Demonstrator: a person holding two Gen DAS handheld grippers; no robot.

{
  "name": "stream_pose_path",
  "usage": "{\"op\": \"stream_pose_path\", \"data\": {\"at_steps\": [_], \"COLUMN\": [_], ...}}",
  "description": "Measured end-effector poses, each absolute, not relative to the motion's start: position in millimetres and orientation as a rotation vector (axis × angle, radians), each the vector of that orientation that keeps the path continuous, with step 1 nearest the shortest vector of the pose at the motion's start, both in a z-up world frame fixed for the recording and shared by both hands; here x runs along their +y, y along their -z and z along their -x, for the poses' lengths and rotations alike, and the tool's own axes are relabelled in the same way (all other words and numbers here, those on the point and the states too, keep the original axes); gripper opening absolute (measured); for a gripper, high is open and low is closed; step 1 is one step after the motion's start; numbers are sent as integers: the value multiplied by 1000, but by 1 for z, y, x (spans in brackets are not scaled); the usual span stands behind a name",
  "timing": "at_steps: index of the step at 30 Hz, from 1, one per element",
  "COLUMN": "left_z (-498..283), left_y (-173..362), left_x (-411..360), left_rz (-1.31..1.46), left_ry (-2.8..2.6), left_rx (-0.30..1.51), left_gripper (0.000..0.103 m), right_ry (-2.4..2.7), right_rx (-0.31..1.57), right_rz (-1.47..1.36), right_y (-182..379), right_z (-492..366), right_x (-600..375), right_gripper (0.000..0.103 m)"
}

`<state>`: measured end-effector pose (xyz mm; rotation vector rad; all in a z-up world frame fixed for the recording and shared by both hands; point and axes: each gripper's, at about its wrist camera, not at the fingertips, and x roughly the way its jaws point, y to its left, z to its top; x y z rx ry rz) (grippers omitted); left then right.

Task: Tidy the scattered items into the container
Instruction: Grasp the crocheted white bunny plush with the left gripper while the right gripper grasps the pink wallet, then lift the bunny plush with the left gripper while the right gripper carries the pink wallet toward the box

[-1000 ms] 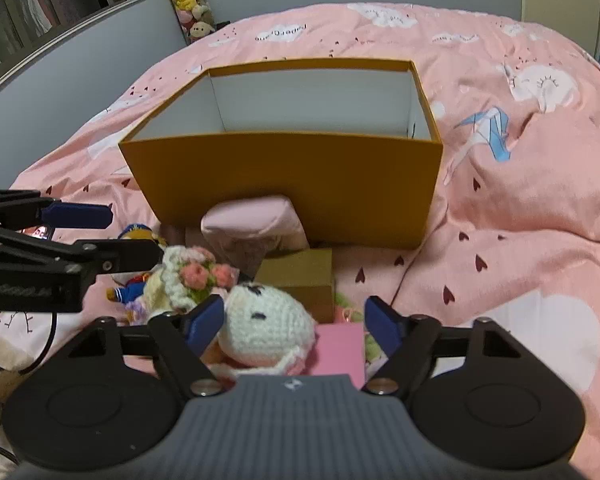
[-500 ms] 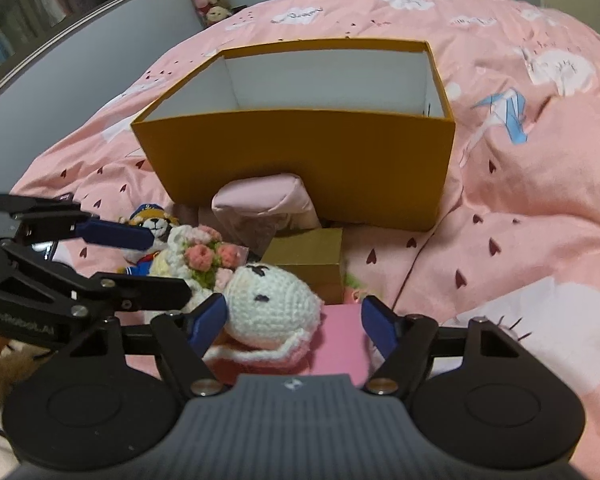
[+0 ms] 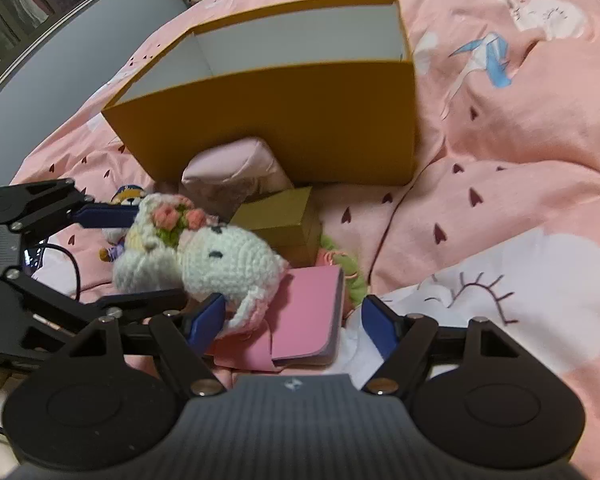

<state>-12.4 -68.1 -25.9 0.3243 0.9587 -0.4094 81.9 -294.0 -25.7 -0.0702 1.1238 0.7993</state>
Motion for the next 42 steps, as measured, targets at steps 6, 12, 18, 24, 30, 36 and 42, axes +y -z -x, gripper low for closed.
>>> {"op": "stream_pose_path", "data": {"at_steps": [6, 12, 18, 24, 30, 36, 42], "left_z": [9, 16, 22, 25, 25, 22, 21], "left_y": [25, 14, -1, -12, -17, -19, -23], "left_x": [-55, -48, -45, -40, -28, -17, -6], "left_rz": [-241, -211, -208, -197, -194, -192, -184], "left_ry": [400, 377, 360, 347, 285, 236, 184], "left_rx": [963, 950, 917, 906, 911, 907, 892], "left_gripper": [74, 72, 71, 72, 71, 71, 71], "right_ry": [-834, -848, -859, -905, -917, -913, -909], "right_rx": [1179, 1207, 1194, 1215, 1261, 1279, 1304], "right_rz": [34, 33, 19, -59, -110, -160, -208], "right_y": [43, 54, 39, 24, 29, 31, 35], "right_z": [-87, -88, -91, -97, -100, -105, -112], "right_x": [-293, -284, -292, -303, -305, -307, -308], "right_gripper": [78, 78, 63, 57, 69, 72, 75]}}
